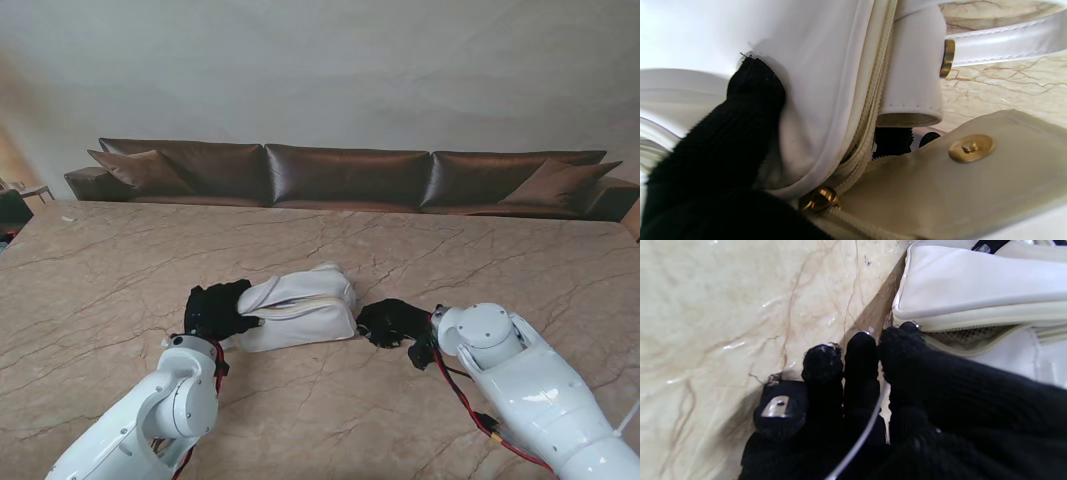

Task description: Pack the cosmetics bag

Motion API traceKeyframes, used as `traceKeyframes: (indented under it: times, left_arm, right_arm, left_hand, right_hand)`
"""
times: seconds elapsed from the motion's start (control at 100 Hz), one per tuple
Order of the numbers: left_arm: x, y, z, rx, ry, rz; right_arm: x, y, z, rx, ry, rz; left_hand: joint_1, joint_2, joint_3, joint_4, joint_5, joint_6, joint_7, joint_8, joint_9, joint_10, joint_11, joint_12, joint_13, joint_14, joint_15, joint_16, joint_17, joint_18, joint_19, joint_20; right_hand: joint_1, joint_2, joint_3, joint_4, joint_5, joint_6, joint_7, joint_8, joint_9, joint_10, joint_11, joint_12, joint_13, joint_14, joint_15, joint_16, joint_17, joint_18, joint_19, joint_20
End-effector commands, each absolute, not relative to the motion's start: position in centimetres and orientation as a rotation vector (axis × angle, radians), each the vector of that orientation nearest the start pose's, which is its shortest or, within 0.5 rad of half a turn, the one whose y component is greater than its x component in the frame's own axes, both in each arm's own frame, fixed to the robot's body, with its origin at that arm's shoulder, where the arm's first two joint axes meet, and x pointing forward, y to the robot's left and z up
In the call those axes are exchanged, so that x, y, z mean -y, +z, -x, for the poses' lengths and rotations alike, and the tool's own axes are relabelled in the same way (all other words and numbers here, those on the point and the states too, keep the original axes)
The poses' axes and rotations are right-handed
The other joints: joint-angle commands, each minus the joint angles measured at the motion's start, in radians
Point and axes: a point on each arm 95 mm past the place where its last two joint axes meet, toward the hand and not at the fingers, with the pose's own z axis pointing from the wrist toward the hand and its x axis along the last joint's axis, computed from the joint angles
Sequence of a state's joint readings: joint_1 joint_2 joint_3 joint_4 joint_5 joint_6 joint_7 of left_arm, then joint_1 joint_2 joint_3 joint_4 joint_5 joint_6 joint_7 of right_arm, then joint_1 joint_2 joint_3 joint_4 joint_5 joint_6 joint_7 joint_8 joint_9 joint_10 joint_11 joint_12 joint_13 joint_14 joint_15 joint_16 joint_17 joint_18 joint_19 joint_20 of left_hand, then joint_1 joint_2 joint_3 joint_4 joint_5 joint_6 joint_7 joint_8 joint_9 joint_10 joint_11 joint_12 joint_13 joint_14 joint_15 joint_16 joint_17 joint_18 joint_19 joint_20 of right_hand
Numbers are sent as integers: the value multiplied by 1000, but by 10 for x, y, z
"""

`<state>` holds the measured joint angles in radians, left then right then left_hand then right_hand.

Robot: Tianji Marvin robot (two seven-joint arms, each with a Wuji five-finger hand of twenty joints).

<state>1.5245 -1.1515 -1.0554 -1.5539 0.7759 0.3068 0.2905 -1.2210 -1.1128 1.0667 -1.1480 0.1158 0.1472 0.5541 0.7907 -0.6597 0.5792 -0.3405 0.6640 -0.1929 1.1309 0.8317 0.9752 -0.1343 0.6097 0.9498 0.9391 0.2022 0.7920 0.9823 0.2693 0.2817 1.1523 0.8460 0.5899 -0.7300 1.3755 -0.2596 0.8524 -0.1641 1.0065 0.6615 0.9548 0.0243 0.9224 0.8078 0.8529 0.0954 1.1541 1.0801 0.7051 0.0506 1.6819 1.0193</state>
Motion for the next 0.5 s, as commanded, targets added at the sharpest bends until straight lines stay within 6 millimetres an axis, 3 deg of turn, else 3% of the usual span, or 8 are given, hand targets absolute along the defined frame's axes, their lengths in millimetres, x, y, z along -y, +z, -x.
traceKeyframes:
  times: [0.0, 0.19, 0.3, 0.33, 0.44, 0.45, 0.49]
  left_arm:
    - [29, -340, -399, -1115, -1476, 1424]
    - [31, -342, -399, -1147, -1482, 1375]
    - [33, -345, -398, -1162, -1493, 1365]
    - [34, -346, -398, -1164, -1496, 1366]
    - [35, -349, -398, -1181, -1495, 1346]
    - [35, -349, -399, -1183, -1494, 1342]
    - [34, -349, -399, -1199, -1488, 1326]
  right_arm:
    - [12, -395, -451, 1151, -1289, 2300]
    - [14, -396, -449, 1101, -1256, 2282]
    - [14, -397, -447, 1041, -1236, 2261]
    - [14, -397, -447, 1036, -1233, 2256]
    - [15, -396, -446, 989, -1228, 2242]
    - [15, -396, -446, 985, -1228, 2242]
    - [16, -396, -446, 969, -1231, 2241]
  left_hand:
    - [125, 133, 472, 131, 110, -57, 201, 3, 125, -114, 201, 11, 75, -53, 47, 13, 26, 13, 54, 23]
    - [129, 108, 514, 132, 119, -50, 209, -11, 119, -114, 197, -59, 108, -52, 29, -8, 107, 22, 111, 7]
    - [144, 88, 530, 135, 164, -13, 195, -22, 156, -21, 253, -52, 123, -34, 90, 17, 97, 54, 129, 12]
    - [157, 83, 533, 134, 185, 9, 154, -37, 165, 27, 276, -41, 121, -20, 111, 26, 85, 66, 127, 16]
    - [170, 105, 546, 145, 240, 24, 92, -71, 185, 36, 302, -20, 119, 3, 151, 45, 63, 81, 116, 26]
    - [172, 103, 546, 144, 243, 21, 94, -70, 186, 50, 305, -16, 119, 4, 154, 47, 62, 82, 115, 27]
    - [171, 122, 536, 144, 238, -16, 141, -41, 186, 40, 316, 5, 117, -10, 166, 56, 64, 75, 114, 32]
  right_hand:
    - [-20, -36, 93, 49, 113, -84, 77, 1, 49, 7, 53, 4, 43, 96, 40, 15, 14, 86, 99, -8]
    - [-11, -83, 147, 63, 150, -80, 88, 16, 73, 11, 67, 6, 56, 110, 58, 20, 12, 100, 122, -16]
    - [9, -77, 138, 67, 154, -73, 84, 21, 66, 17, 67, 10, 44, 116, 59, 25, -12, 107, 113, -15]
    - [12, -78, 139, 68, 155, -74, 83, 21, 67, 16, 68, 11, 46, 115, 60, 25, -11, 107, 113, -14]
    - [17, -96, 155, 75, 172, -90, 96, 51, 75, 9, 75, 17, 52, 115, 62, 26, -4, 107, 113, -12]
    - [16, -99, 158, 76, 174, -92, 97, 56, 76, 8, 76, 18, 53, 113, 63, 26, -2, 106, 114, -11]
    - [7, -118, 179, 77, 189, -103, 99, 79, 86, 1, 82, 19, 63, 111, 67, 25, 8, 105, 116, -11]
